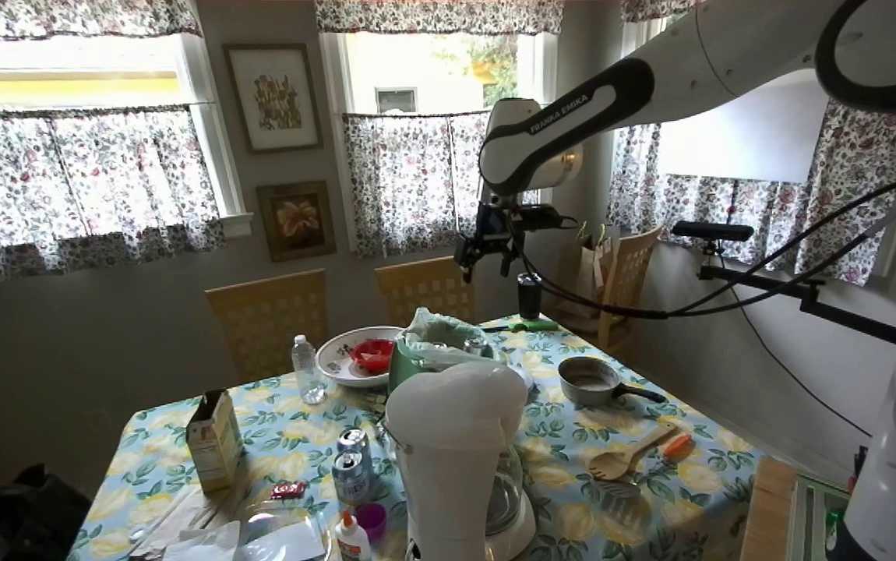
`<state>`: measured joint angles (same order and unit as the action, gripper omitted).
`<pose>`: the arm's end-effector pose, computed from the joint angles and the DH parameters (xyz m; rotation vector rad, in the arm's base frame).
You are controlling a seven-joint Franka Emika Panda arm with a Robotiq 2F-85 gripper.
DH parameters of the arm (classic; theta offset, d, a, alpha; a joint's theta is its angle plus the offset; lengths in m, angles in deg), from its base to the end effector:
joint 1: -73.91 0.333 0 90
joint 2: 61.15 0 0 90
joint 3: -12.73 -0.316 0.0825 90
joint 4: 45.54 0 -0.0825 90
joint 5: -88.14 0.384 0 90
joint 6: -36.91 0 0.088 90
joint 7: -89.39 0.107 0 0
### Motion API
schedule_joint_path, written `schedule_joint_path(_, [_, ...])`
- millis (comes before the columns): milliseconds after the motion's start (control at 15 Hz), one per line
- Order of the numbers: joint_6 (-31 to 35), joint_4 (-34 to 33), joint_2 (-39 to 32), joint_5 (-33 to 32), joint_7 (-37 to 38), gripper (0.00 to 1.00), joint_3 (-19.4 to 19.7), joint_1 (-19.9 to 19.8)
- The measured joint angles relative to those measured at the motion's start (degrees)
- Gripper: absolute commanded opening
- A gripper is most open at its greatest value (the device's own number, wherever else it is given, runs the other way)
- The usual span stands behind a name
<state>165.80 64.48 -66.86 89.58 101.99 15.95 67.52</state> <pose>0.5971 -0.0995 0.4628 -3.0375 0.6161 -0.3570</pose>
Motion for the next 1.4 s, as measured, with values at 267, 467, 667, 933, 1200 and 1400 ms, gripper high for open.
schedule_joint_path(267, [-0.2, 0.0, -0.6, 0.0, 4.6, 1.0, 0.5, 0.0])
schedule_joint_path(467, [-0.9, -0.1, -2.1, 0.8, 10.1, 1.0, 1.0, 0.0])
schedule_joint_path(667, [-1.0, -0.7, -4.4, 2.9, 15.7, 1.0, 1.4, 0.0])
schedule_joint_path(933, [-0.6, -3.0, -7.9, 5.1, 19.5, 1.0, 1.8, 0.0])
schedule_joint_path(1200, [-0.3, -6.6, -11.2, 5.2, 20.6, 1.0, 2.5, 0.0])
schedule_joint_path(1400, [-0.4, -9.2, -13.4, 4.2, 18.9, 1.0, 2.8, 0.1])
